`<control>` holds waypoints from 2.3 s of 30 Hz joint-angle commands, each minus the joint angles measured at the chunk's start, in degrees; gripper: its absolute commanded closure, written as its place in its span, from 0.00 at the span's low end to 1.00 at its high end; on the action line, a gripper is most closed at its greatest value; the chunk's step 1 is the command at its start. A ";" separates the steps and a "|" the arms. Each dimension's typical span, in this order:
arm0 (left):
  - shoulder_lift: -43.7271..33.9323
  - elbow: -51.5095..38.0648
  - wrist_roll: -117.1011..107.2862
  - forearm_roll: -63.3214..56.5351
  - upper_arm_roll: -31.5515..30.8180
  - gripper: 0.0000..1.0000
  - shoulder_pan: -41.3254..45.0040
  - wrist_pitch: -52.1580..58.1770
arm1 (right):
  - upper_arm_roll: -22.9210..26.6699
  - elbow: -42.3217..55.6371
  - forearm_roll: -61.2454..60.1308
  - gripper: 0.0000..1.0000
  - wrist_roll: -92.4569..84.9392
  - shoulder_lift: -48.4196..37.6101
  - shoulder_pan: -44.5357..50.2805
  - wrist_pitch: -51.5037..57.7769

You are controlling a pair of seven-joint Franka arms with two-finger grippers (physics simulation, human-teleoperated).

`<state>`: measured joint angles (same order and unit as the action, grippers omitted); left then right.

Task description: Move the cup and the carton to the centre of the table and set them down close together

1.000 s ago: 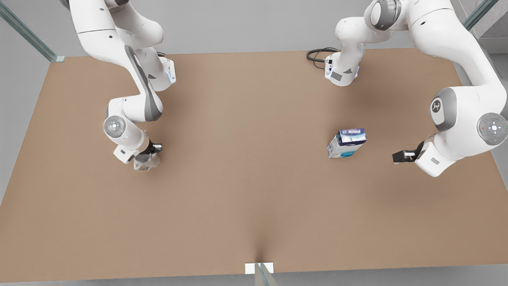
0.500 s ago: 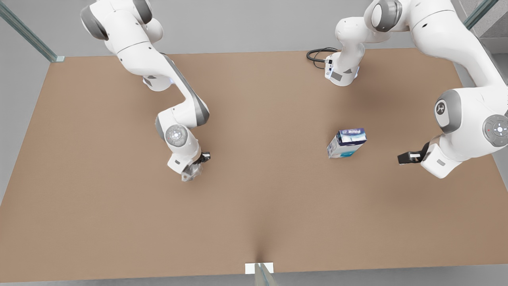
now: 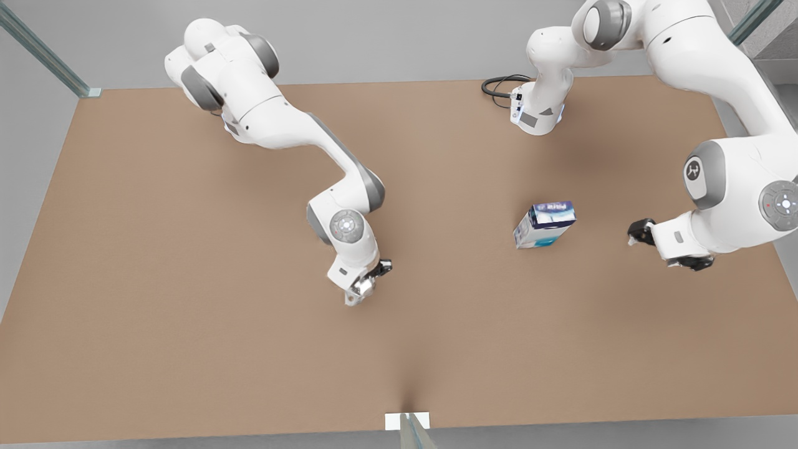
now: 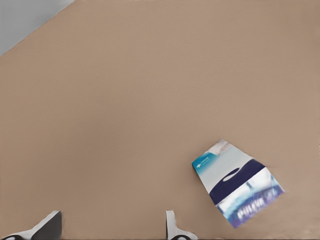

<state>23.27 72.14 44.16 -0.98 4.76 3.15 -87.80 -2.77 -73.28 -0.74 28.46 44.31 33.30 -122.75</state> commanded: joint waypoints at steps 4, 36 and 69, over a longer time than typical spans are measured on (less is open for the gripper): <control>-0.68 3.70 10.42 -0.34 -0.54 0.00 3.27 0.09 | -1.45 7.36 0.56 0.79 0.02 4.64 1.06 -0.39; -16.33 38.95 12.44 3.09 -10.64 0.00 5.55 -13.18 | -3.64 21.51 0.74 0.00 3.44 16.69 8.44 -9.18; -14.39 51.34 14.11 3.44 -10.64 0.45 5.64 -30.76 | 4.62 -26.48 1.62 0.00 -28.11 -42.56 -37.08 20.79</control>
<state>8.87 123.50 58.23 1.90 -5.92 8.77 -118.73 1.74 -98.81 1.00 0.13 2.35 3.73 -101.64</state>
